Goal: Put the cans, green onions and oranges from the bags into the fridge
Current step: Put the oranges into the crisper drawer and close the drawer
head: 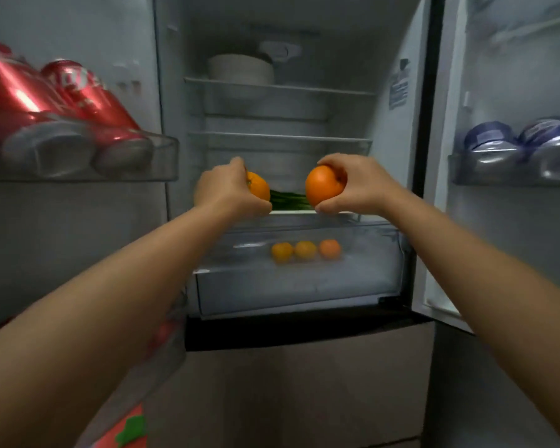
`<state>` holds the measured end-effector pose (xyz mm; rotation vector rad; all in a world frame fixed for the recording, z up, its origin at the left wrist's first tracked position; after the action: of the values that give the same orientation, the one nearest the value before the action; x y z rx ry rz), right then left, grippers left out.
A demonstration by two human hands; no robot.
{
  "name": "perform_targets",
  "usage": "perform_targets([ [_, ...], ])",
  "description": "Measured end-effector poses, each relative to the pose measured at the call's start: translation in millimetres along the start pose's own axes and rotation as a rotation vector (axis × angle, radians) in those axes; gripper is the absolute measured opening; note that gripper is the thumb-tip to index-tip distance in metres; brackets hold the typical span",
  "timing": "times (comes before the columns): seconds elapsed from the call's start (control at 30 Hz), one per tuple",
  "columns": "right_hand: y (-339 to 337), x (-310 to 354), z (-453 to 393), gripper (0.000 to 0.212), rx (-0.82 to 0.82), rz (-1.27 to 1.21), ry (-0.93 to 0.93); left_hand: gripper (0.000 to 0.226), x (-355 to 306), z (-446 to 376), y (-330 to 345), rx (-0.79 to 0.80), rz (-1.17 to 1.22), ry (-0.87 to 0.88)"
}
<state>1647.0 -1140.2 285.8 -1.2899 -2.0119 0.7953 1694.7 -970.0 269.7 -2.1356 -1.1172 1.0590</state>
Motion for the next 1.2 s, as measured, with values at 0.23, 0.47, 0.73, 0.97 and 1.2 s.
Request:
perform_targets([
  [0.23, 93.3, -45.4, -125.3, 0.064, 0.368, 0.178, -0.132, 0.041, 27.7, -127.3, 84.1, 0.188, -0.412, 0.001],
  [0.47, 214.9, -86.7, -195.6, 0.066, 0.849, 0.354, -0.191, 0.023, 79.4, -206.4, 192.7, 0.719, -0.724, -0.007],
  [0.73, 322.6, -108.2, -199.2, 0.063, 0.907, 0.247, -0.336, 0.029, 137.6, -198.6, 261.9, 1.052, -0.898, -0.057],
  [0.97, 372.5, -116.7, -210.9, 0.057, 0.795, 0.045, -0.254, 0.031, 161.3, -223.7, 289.9, 0.976, -0.732, -0.07],
  [1.2, 386.8, -117.5, -200.2, 0.055, 0.831, 0.092, -0.272, 0.062, 181.2, -208.9, 300.9, 0.992, -0.69, -0.083],
])
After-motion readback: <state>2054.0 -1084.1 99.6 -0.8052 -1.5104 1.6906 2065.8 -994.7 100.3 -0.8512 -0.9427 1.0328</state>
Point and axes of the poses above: each hand's wrist, its own z-axis away from the middle knuckle, its own y-axis out of the palm, x = y × z, the point moved 7 cm from there along -z, towards the middle knuckle, and after that the axes turned 2 degrees about -y, right-handed, at the moved point
